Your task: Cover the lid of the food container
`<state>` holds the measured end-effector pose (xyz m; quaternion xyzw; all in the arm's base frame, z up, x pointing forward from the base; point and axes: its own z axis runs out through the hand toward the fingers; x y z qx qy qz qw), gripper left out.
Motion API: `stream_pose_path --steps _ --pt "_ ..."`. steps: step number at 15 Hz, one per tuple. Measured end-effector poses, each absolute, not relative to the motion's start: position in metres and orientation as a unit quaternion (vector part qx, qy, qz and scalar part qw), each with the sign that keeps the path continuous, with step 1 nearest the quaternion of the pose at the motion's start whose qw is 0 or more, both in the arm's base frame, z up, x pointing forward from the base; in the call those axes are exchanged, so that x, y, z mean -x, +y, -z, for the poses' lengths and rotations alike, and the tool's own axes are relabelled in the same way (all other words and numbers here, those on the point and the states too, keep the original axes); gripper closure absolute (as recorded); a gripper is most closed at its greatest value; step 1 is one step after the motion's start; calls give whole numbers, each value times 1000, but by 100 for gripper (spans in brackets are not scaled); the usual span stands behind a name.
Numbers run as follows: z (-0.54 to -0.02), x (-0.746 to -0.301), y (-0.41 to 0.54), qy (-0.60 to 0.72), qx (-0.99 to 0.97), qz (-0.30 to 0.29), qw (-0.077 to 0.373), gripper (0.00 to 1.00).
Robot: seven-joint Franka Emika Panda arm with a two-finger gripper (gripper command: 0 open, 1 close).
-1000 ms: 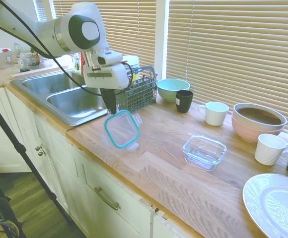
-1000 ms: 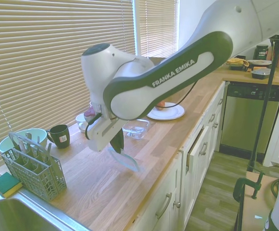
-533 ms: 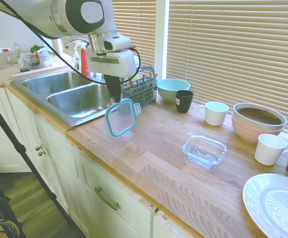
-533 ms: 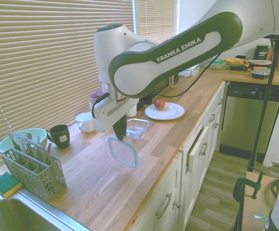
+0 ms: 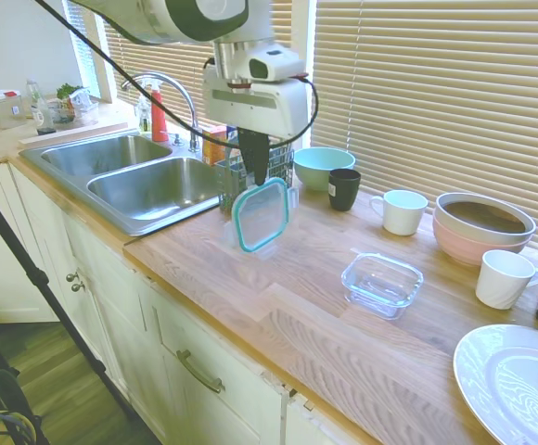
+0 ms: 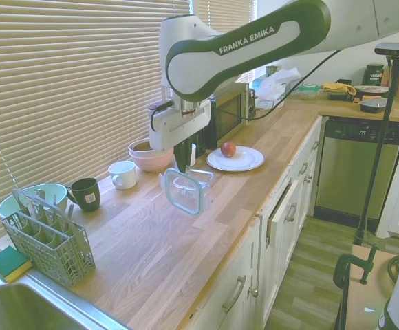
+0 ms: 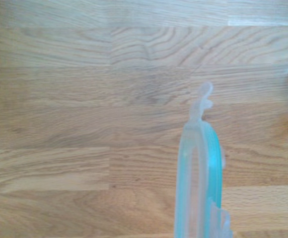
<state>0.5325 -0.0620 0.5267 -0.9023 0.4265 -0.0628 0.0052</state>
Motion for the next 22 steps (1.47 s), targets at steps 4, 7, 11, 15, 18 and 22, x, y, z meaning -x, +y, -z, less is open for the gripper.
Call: stream_pose_path --steps 4,7,11,15,18,22 --pt "-527 -547 -114 438 897 53 17 100" --pt "-530 -553 -140 435 899 44 22 100" --pt "-526 -565 -156 413 910 32 16 100" --pt "-521 -581 -178 394 918 28 9 100" --pt "-526 -588 -189 392 919 31 7 100" --pt "-529 -592 -198 392 919 32 5 100"
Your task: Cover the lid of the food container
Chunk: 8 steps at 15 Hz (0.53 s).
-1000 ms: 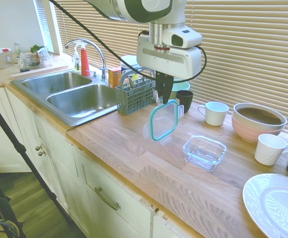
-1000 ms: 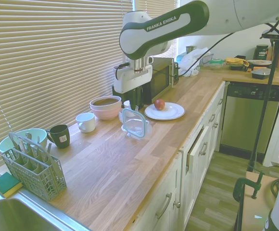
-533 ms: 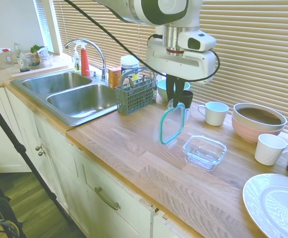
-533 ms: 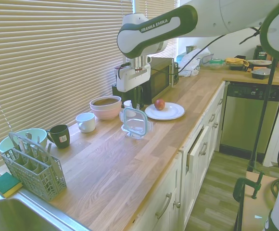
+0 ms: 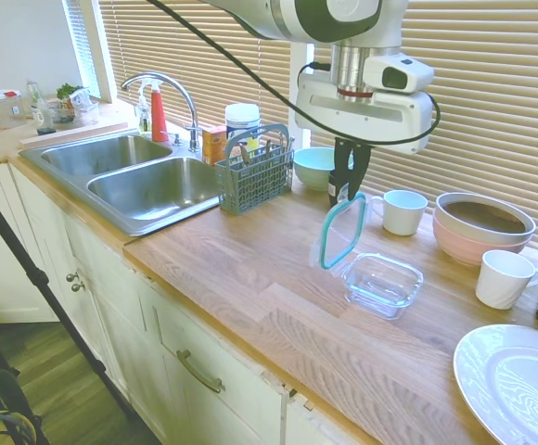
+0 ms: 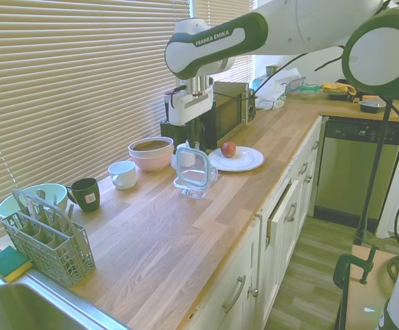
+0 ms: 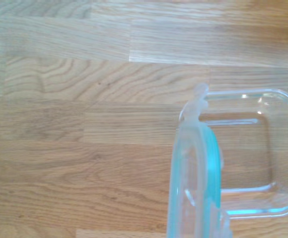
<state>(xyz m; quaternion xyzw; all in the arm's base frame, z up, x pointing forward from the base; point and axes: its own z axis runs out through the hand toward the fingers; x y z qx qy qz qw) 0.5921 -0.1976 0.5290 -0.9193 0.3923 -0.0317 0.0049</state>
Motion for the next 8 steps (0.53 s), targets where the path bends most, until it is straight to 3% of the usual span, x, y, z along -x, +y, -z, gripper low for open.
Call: stream_pose_path --steps 8 --pt "-519 -609 -199 388 921 29 1 100"
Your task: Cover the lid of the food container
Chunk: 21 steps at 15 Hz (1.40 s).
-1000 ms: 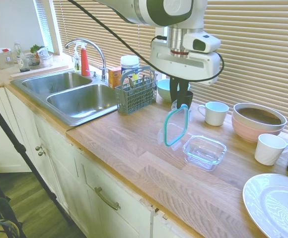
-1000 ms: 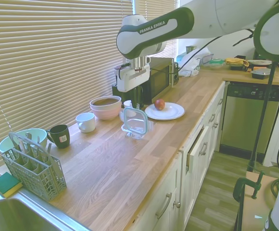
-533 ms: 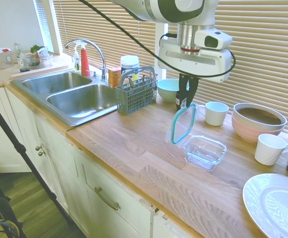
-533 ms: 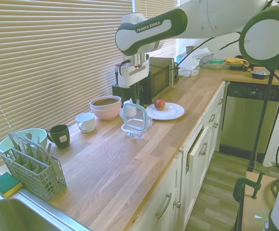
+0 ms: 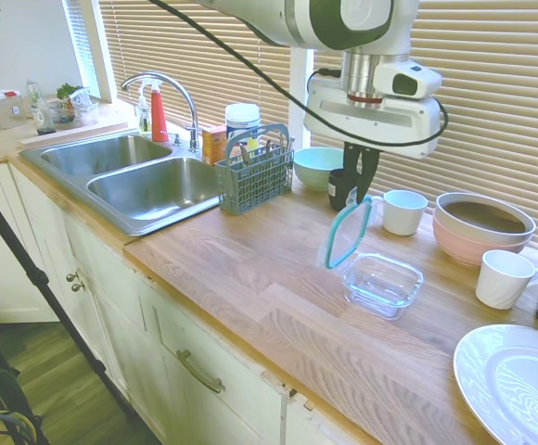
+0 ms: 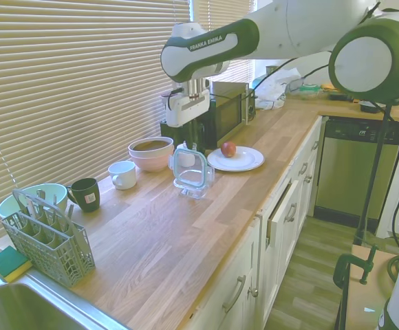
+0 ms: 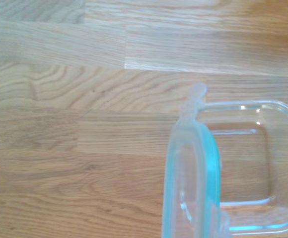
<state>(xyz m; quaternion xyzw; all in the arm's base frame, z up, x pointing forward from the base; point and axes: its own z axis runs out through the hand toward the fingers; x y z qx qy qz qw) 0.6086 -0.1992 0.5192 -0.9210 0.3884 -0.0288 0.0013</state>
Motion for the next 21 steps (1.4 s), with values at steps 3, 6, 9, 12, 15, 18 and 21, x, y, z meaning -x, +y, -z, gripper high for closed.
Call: stream_pose_path --steps 3,6,9,12,15,18,21 --pt "-518 -610 -202 390 920 29 0 100" --pt "-519 -607 -210 404 914 29 -5 100" --pt "-520 -600 -227 436 899 31 -17 100" --pt "-523 -594 -245 455 890 35 -21 100" --pt "-525 -589 -257 462 886 36 -24 100" --pt "-524 -585 -266 463 885 36 -25 100" --pt "-529 -585 -265 458 888 40 -25 100"
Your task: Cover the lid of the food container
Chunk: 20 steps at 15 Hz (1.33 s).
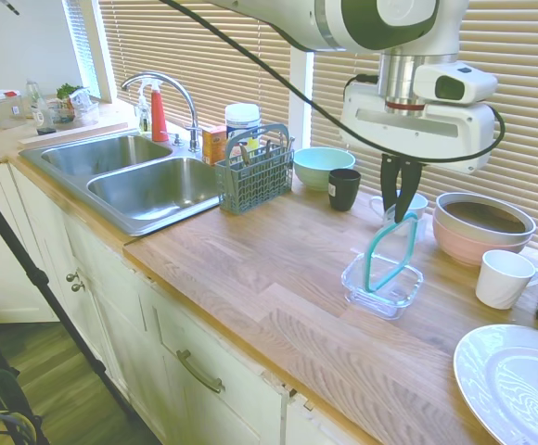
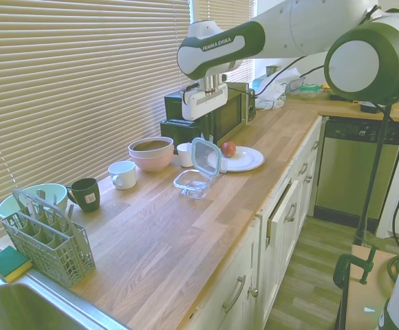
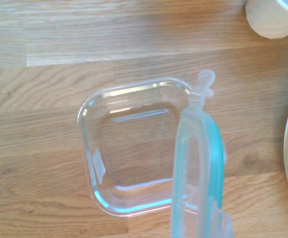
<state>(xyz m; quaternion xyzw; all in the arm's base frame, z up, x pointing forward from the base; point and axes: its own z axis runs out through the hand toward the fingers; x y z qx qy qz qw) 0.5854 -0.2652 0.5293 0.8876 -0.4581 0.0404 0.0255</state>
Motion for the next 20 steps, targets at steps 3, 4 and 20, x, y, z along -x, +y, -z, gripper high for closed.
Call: stream_pose_path --steps 3,4,20 --pt "-545 -588 -248 -444 -894 -51 29 100" --pt "-550 -589 -240 -439 -896 -54 31 100" --pt "-538 -628 -106 -410 -910 -47 38 100"
